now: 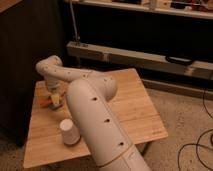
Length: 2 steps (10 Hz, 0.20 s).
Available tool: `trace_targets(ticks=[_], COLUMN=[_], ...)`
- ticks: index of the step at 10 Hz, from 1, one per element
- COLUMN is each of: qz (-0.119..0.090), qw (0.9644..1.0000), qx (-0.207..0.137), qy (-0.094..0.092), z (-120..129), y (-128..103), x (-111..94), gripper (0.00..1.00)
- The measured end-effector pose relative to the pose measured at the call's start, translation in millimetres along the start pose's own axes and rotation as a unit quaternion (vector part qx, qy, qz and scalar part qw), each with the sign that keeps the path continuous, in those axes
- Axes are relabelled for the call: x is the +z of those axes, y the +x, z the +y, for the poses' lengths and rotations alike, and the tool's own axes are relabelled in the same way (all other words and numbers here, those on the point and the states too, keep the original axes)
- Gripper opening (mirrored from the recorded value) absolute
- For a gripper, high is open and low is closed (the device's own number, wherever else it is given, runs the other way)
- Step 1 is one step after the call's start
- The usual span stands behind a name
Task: Place the pepper on the white sponge
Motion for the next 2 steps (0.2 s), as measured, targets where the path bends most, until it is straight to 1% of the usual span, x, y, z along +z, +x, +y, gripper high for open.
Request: trace_targets(ticks=[1,2], qz=[-0.005,-0.016], qw=[1.0000,0.9997], qx=[0.007,0.016], qy=[0.001,0.007], z=[1.1,1.1], y=[2.8,5.1], x=[-2.0,-4.7], gripper=[0.73,0.73])
